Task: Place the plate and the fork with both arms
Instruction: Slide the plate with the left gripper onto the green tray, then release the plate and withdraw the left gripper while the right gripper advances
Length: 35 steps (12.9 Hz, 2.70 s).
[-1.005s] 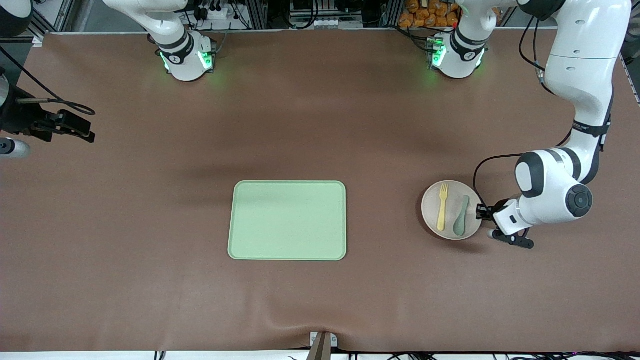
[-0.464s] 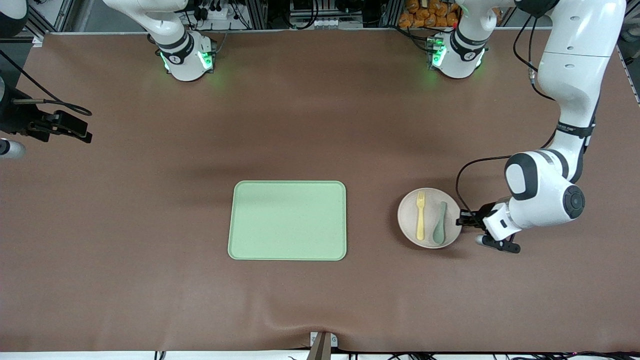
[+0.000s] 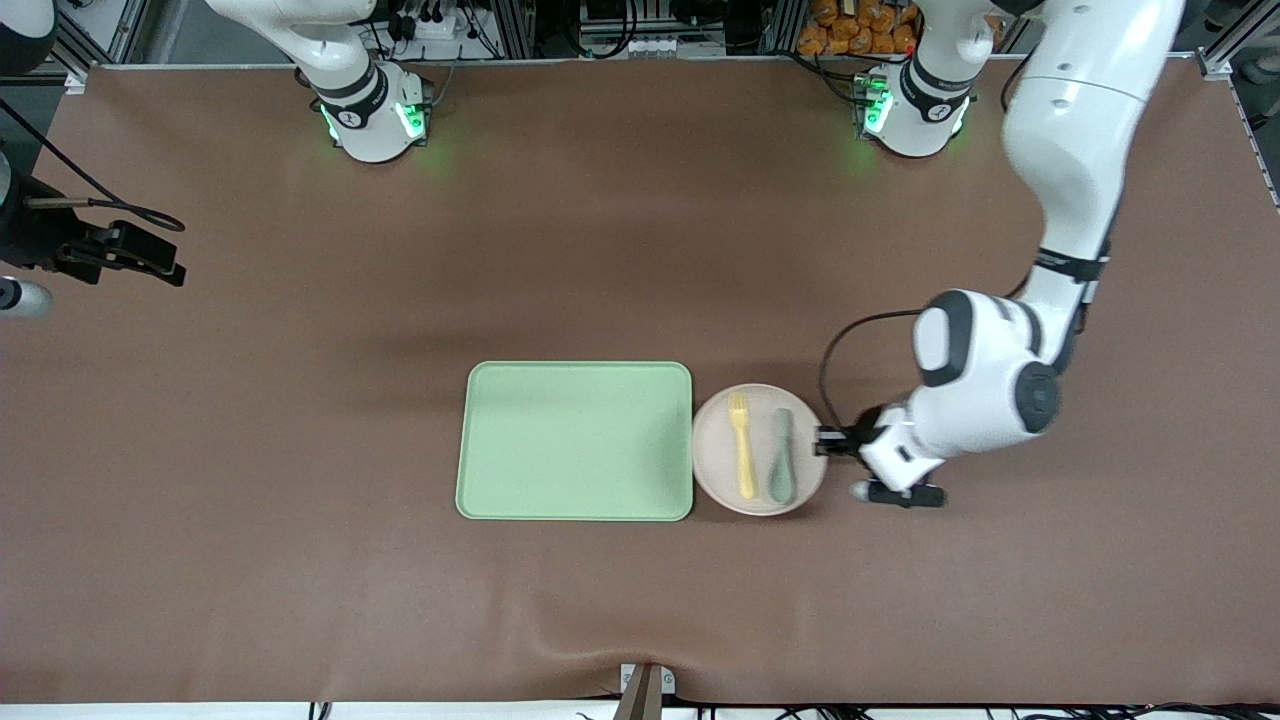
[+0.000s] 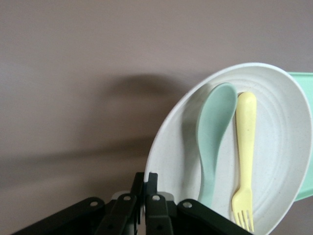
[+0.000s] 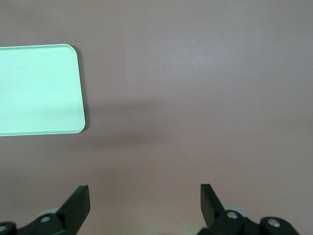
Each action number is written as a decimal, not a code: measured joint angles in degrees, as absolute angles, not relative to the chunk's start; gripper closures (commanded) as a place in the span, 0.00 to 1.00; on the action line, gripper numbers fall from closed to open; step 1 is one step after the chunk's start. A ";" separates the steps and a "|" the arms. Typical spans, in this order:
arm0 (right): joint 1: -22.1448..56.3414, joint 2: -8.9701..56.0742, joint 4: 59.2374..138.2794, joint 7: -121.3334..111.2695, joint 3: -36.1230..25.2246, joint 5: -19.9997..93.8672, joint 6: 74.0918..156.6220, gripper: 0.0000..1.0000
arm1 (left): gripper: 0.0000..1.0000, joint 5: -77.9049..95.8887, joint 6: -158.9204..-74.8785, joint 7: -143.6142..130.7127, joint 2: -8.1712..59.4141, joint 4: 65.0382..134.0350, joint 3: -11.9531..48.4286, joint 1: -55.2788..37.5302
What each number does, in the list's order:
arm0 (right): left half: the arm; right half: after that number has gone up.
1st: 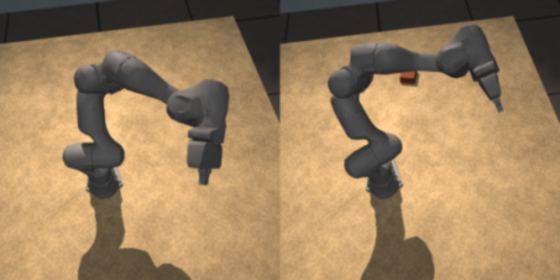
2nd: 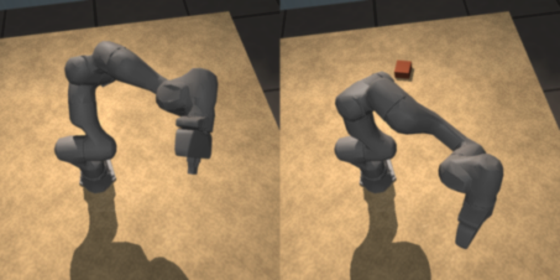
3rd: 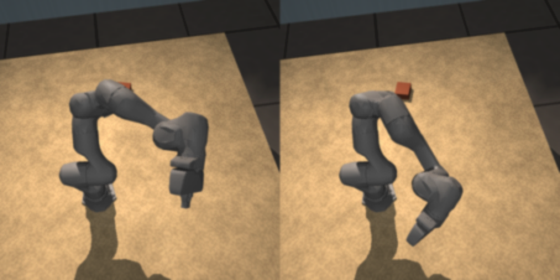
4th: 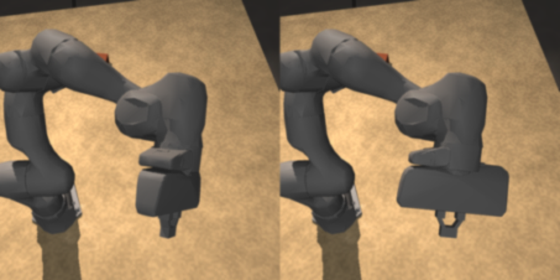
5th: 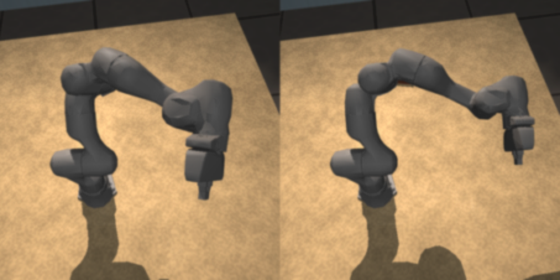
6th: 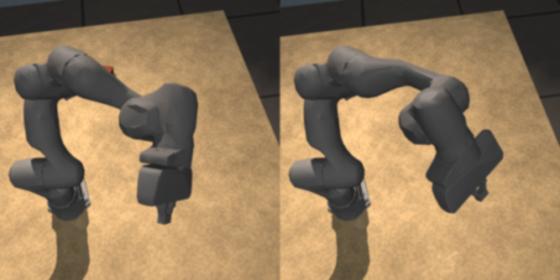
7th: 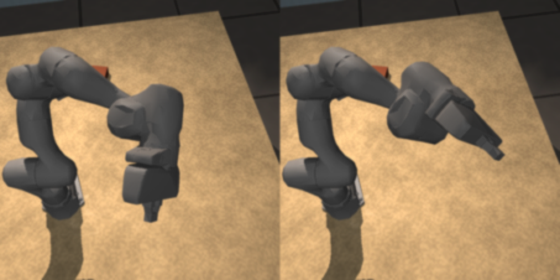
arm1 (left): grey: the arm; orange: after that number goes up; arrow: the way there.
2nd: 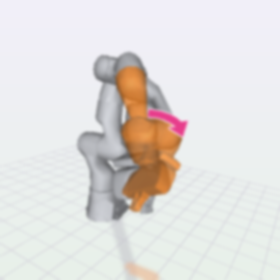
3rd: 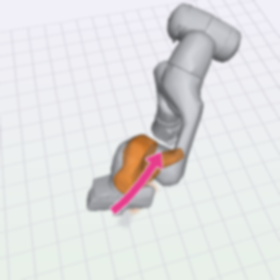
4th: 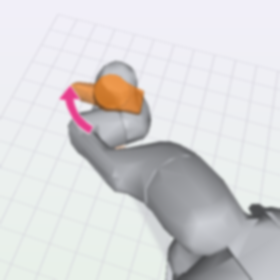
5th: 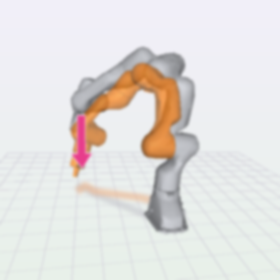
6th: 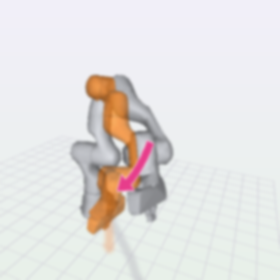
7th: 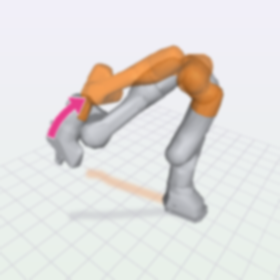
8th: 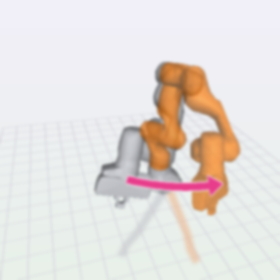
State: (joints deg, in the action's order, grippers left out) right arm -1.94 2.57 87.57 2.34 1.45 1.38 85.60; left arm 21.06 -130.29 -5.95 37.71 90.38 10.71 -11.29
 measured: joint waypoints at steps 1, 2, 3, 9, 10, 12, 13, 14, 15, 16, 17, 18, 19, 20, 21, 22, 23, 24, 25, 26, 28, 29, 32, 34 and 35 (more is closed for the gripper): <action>-1.94 2.57 87.58 2.34 1.45 1.42 85.59 0.00 | 1.00 21.06 -130.44 -9.36 38.88 88.92 10.62 -13.87; -1.95 2.57 87.60 2.34 1.44 1.44 85.59 0.00 | 1.00 21.06 -130.76 -11.89 40.24 87.43 10.58 -15.90; -1.96 2.57 87.60 2.34 1.45 1.45 85.59 0.00 | 1.00 21.06 -131.57 -13.85 41.57 86.14 10.45 -17.54; -1.97 2.57 87.65 2.34 1.45 1.46 85.55 0.00 | 1.00 21.06 -137.10 -19.00 48.20 80.28 10.21 -23.58; -1.98 2.57 87.66 2.34 1.45 1.46 85.55 0.00 | 1.00 21.06 -138.80 -19.76 49.27 79.79 10.18 -24.66; -1.98 2.57 87.67 2.34 1.45 1.47 85.54 0.00 | 1.00 21.06 -141.00 -20.36 51.26 79.05 10.14 -26.26; -1.98 2.57 87.67 2.34 1.45 1.47 85.54 0.00 | 1.00 21.06 -141.32 -20.36 51.86 78.83 10.13 -26.58; -1.98 2.57 87.67 2.34 1.45 1.47 85.54 0.00 | 1.00 21.06 -141.37 -20.36 52.24 78.64 10.11 -26.66; -1.98 2.57 87.68 2.34 1.45 1.47 85.54 0.00 | 1.00 21.06 -141.37 -20.36 52.49 78.52 10.03 -26.65; -1.98 2.57 87.67 2.34 1.45 1.47 85.54 0.00 | 1.00 21.06 -141.37 -20.36 52.64 78.44 9.94 -26.65; -1.98 2.57 87.67 2.34 1.45 1.47 85.54 0.00 | 0.62 21.06 -141.37 -20.36 52.71 78.42 9.89 -26.65; -1.98 2.57 87.67 2.34 1.46 1.47 85.54 0.00 | 0.16 21.06 -141.37 -20.36 52.73 78.42 9.87 -26.65; -1.98 2.57 87.67 2.34 1.50 1.47 85.54 0.00 | 0.00 21.06 -141.37 -20.36 52.73 78.38 9.87 -26.65; -1.98 2.57 87.67 2.33 1.55 1.47 85.54 0.00 | 0.00 21.05 -141.37 -20.36 52.73 78.22 9.87 -26.65; -1.98 2.57 87.68 2.33 1.60 1.47 85.54 0.00 | 0.00 20.93 -141.37 -20.36 52.72 77.94 9.87 -26.65; -1.98 2.58 87.68 2.32 1.67 1.47 85.53 0.00 | 0.00 20.73 -141.37 -20.36 52.66 77.56 9.87 -26.65; -1.96 2.59 87.70 2.30 1.79 1.51 85.50 0.00 | 0.00 20.36 -141.40 -20.36 52.45 76.96 9.81 -26.64; -1.85 2.62 87.75 2.30 1.93 1.53 85.48 0.00 | 0.00 19.75 -141.29 -20.36 51.82 76.36 9.50 -26.60; -1.72 2.67 87.77 2.30 2.06 1.53 85.49 0.00 | 0.00 19.06 -140.34 -20.36 50.56 75.99 8.76 -26.52; -1.69 2.75 87.78 2.30 2.19 1.52 85.55 0.00 | 0.00 18.48 -138.25 -20.36 48.82 75.72 7.52 -26.46; -1.81 3.99 87.99 2.30 2.17 1.51 85.68 0.00 | 0.00 16.57 -132.85 -20.36 44.48 75.40 4.23 -26.21; -1.96 5.52 88.05 2.30 2.05 1.52 85.85 0.00 | 0.00 15.00 -129.98 -20.36 42.28 75.35 2.88 -25.88; -2.11 9.28 87.98 2.30 1.76 1.55 86.92 0.00 | 0.00 10.65 -121.05 -20.36 35.93 75.31 1.24 -22.80; -1.62 9.80 87.93 2.30 2.06 2.21 86.91 0.00 | 0.00 10.11 -115.31 -20.34 32.11 75.33 1.03 -19.75; -1.05 10.08 87.93 2.33 2.34 3.17 86.93 0.00 | 0.00 10.00 -112.94 -20.26 30.33 75.34 0.96 -17.91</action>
